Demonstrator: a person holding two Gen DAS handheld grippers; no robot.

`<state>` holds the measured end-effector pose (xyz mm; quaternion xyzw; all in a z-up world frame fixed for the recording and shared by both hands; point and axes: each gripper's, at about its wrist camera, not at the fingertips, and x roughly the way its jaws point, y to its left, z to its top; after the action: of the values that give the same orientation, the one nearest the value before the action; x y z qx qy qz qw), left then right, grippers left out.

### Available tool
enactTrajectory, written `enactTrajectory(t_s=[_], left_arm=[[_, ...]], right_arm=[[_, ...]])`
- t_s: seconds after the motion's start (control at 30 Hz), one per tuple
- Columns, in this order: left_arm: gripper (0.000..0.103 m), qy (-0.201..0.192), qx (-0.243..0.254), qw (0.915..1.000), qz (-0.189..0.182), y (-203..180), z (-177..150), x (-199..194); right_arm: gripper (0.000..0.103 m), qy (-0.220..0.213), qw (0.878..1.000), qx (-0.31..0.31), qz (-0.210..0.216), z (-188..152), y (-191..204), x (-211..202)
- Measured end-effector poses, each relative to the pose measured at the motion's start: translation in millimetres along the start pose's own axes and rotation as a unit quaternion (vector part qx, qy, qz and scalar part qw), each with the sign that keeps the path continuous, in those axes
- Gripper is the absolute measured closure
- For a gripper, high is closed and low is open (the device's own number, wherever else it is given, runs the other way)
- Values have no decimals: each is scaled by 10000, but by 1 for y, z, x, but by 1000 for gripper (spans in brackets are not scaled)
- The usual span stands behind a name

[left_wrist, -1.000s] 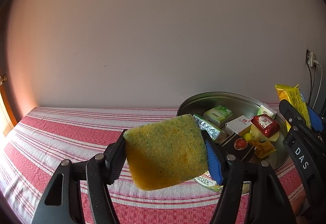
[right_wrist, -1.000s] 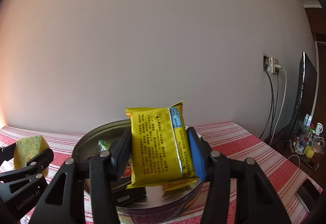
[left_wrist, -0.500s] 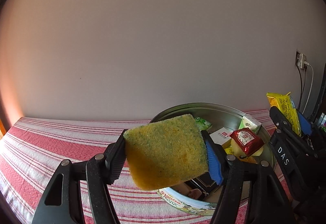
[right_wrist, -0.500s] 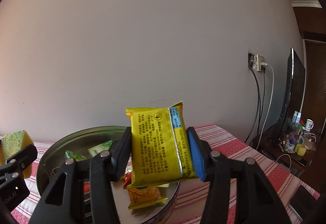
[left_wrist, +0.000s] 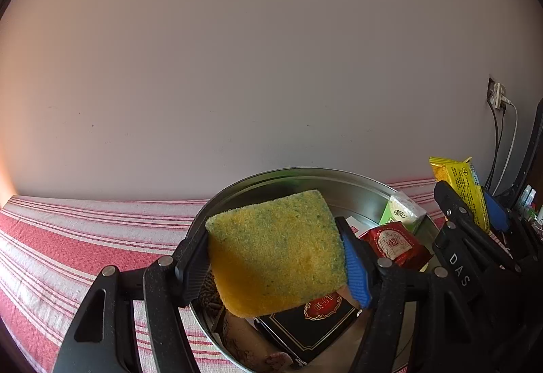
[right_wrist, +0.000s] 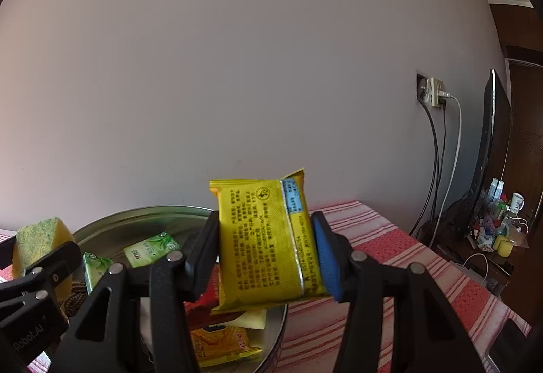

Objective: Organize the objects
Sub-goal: 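Carry the sponge cake and yellow wafer pack over the tin with both grippers, then release the sponge cake into the tin with the left gripper while the right gripper drops the wafer pack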

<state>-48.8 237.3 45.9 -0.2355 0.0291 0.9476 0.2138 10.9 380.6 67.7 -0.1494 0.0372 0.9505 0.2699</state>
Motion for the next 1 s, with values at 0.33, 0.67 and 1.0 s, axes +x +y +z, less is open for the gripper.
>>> enactTrajectory(t_s=[0.33, 0.67, 1.0], left_arm=[[34, 299, -29, 9995, -18, 1, 1, 22], [34, 528, -149, 9984, 101, 11, -2, 30], [34, 983, -96, 9948, 231, 10, -6, 60]], right_arm=[[50, 336, 9993, 6, 175, 1, -2, 25], [50, 535, 9966, -124, 618, 2, 11, 34], [50, 972, 9910, -20, 917, 3, 14, 42]])
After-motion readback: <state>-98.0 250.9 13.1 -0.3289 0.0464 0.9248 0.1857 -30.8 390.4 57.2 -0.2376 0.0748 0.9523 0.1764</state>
